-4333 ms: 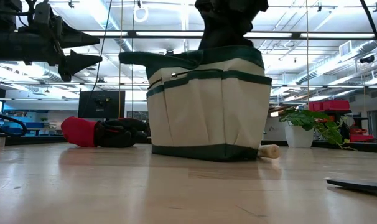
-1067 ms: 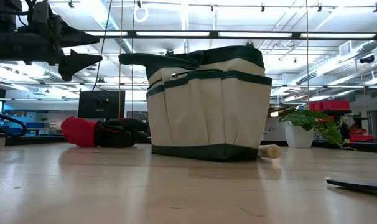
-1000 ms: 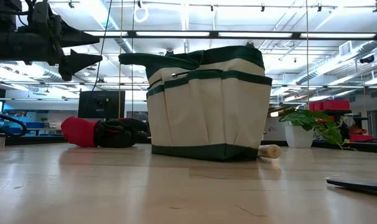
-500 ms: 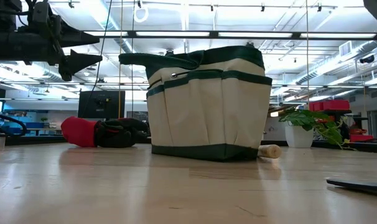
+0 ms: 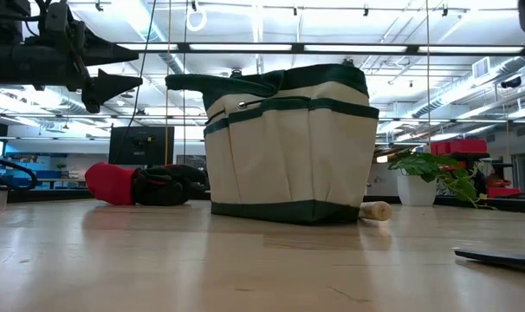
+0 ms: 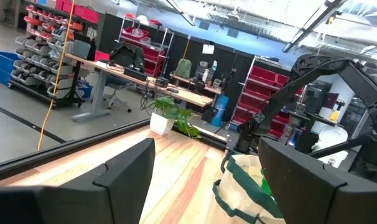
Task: Pick & Place Garden tools in Gardening bag
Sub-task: Put the dark green scissors into the white bag
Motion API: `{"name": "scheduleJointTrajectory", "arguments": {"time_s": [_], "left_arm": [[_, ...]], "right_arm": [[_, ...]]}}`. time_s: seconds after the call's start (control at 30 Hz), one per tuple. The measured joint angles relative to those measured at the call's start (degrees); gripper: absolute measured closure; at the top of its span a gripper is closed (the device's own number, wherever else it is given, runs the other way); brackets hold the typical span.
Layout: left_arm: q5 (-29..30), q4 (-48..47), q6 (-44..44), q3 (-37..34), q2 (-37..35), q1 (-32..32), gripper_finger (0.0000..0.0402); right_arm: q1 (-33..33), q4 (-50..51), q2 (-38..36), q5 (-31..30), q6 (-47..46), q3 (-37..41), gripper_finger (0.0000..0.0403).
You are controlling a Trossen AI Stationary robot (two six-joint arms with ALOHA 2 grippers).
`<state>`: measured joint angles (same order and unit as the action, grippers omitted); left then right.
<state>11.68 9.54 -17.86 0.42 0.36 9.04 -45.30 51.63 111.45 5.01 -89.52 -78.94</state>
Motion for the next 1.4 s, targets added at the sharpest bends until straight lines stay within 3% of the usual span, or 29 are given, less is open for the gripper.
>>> {"name": "scheduleJointTrajectory", "arguments": {"time_s": [0.87,1.1,1.23,1.4], "left_arm": [[0.01,0.02,-0.03,0.00,-0.01,0.00,0.0110],[0.00,0.02,-0.03,-0.01,0.00,0.00,0.0110],[0.01,0.02,-0.03,-0.01,0.00,0.00,0.0110],[0.00,0.02,-0.04,-0.01,0.00,0.00,0.0110]], "right_arm": [[-0.22,-1.71,3.90,-3.01,-0.05,0.02,0.0254],[-0.16,-6.51,3.41,-1.30,-2.78,4.15,0.0257],[-0.15,-6.55,3.48,-0.67,-3.21,4.52,0.0290],[-0.13,-6.78,3.35,-0.26,-2.72,4.61,0.0371]]}}
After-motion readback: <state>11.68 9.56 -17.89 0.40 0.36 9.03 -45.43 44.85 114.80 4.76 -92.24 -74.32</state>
